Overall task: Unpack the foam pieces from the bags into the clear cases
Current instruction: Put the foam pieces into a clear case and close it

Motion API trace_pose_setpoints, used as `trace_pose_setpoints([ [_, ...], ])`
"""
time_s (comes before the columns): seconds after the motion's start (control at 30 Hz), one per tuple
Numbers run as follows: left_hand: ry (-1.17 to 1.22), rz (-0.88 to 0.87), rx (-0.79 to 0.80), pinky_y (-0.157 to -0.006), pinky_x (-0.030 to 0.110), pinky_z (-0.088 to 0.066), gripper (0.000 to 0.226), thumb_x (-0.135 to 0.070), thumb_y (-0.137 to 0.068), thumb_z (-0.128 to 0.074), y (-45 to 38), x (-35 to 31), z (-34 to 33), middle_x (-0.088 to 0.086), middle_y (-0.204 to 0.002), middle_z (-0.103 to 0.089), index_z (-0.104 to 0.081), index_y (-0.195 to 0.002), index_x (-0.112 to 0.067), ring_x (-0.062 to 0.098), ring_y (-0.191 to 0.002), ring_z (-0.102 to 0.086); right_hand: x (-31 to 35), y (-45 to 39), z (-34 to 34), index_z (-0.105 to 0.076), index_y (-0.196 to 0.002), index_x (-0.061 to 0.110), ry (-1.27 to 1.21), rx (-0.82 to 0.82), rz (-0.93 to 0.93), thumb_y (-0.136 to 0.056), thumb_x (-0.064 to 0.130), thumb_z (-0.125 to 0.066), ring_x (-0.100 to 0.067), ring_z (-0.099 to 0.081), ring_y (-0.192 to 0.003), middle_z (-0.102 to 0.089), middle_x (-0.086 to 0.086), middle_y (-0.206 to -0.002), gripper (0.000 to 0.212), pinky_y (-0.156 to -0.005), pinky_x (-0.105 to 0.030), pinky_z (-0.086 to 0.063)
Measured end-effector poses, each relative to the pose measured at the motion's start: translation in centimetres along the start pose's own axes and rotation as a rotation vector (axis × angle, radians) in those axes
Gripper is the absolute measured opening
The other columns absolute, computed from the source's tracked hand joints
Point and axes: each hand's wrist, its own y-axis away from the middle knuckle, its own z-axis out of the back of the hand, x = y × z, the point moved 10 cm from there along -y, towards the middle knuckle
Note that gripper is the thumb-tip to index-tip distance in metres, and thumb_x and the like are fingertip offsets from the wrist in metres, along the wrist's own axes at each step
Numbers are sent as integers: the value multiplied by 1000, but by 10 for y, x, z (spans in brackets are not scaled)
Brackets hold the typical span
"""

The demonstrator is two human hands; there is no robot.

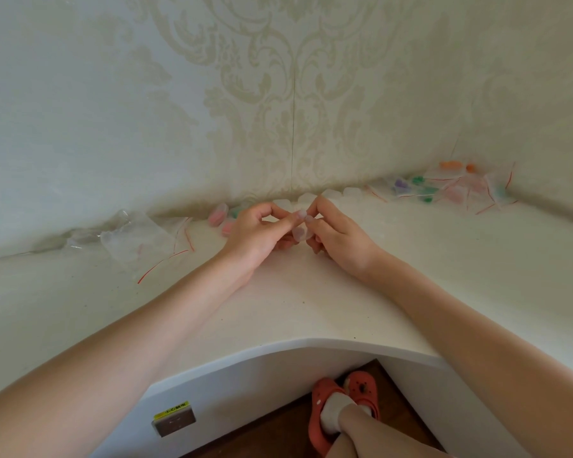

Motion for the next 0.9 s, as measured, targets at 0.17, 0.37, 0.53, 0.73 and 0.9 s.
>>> trace_pose_setpoints([
  [0.17,70,44,104,-76,26,-55,11,-18,-84,-67,1,-2,-8,10,-79,-71,-67,-76,-11,22,-89,-69,-16,-4,16,-51,-90,14,-90,-121,-125,-99,12,-32,-1,-39,-42,-47,-4,-61,21,-43,-15,-30],
  [0.37,364,254,357,-81,29,-57,30,6,-88,-53,14,6,-37,21,-107,-68,-57,-113,-9,24,-91,-69,-39,-3,27,-58,-87,12,-318,-169,-314,-100,17,-38,-8,-38,-45,-46,-4,-68,24,-38,-18,-27],
  [0.53,288,207,399,-82,25,-56,35,8,-86,-54,14,4,-40,14,-107,-70,-66,-111,-14,20,-97,-68,-44,-5,26,-57,-84,13,-376,-195,-373,-99,23,-38,-9,-36,-44,-47,-2,-63,26,-40,-20,-26],
  [0.73,367,222,198,-80,23,-56,26,9,-85,-57,3,12,-21,15,-105,-69,-64,-108,-3,18,-91,-69,-43,-5,39,-47,-84,17,-417,-329,-316,-90,5,-31,-10,-37,-57,-49,-3,-75,21,-50,-22,-31],
  [0.9,345,212,176,-80,22,-56,24,6,-84,-61,1,14,-20,18,-101,-69,-62,-108,0,17,-87,-70,-16,-6,41,-47,-90,18,-154,-286,-71,-96,11,-50,-3,-48,-56,-63,-4,-82,10,-55,-12,-38],
])
